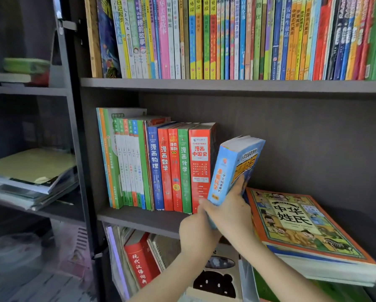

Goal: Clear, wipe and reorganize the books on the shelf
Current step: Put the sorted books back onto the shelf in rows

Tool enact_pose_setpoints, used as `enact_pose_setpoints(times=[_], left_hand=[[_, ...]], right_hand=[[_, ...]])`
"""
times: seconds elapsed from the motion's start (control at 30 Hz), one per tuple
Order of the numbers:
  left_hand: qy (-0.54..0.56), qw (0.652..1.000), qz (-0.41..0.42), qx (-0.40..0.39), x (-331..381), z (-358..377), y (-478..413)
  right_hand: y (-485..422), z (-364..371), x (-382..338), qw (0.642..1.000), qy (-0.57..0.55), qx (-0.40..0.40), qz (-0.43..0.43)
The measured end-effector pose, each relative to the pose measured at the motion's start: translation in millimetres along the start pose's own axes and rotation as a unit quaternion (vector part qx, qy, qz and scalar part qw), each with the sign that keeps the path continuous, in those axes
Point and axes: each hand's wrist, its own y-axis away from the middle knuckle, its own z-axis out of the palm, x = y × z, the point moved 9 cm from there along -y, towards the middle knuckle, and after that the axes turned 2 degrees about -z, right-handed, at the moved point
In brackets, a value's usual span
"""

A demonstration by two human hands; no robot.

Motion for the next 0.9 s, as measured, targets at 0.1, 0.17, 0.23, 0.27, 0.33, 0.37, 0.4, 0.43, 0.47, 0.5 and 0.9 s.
enact_pose_setpoints(times=[0.1,0.17,0.23,0.27,0.33,0.37,0.4,0.43,0.47,0.5,0.9], left_hand=[[-0.017,0.999,0.025,0.033,10.0,12.4,-7.4],[-0.032,0.998,0.040,0.025,12.4,17.3,-11.2],[-0.065,0.996,0.059,0.031,10.2,18.2,-14.9],[-0.077,0.995,0.057,0.025,5.6,17.6,-18.0],[-0.105,0.992,0.069,-0.009,0.3,17.5,-31.0],[-0.093,0.991,0.088,-0.024,-1.6,16.4,-37.3],[-0.058,0.993,0.091,-0.048,-5.1,16.3,-42.8],[-0.028,0.993,0.084,-0.073,-8.5,17.1,-46.7],[-0.010,0.993,0.082,-0.086,-10.8,18.0,-50.5],[-0.004,0.992,0.081,-0.098,-12.1,20.6,-53.4],[-0.038,0.988,0.072,-0.135,-14.2,38.8,-73.3]], right_hand=[[-15.2,-1.3,10.0,0.999,-0.046,0.004,0.001],[-26.5,5.1,8.0,0.998,-0.056,-0.025,-0.018],[-40.3,15.7,4.6,0.994,-0.062,-0.074,-0.041],[-46.4,19.3,3.6,0.991,-0.072,-0.100,-0.047],[-55.5,21.8,6.6,0.983,-0.108,-0.137,-0.051],[-57.6,23.0,9.7,0.980,-0.122,-0.147,-0.052],[-56.1,24.7,12.4,0.978,-0.124,-0.156,-0.054],[-53.6,28.0,16.2,0.978,-0.115,-0.162,-0.057],[-49.9,32.0,19.7,0.979,-0.102,-0.169,-0.057],[-48.1,36.1,23.1,0.979,-0.096,-0.173,-0.054],[-89.9,53.7,42.0,0.982,-0.037,-0.184,-0.033]])
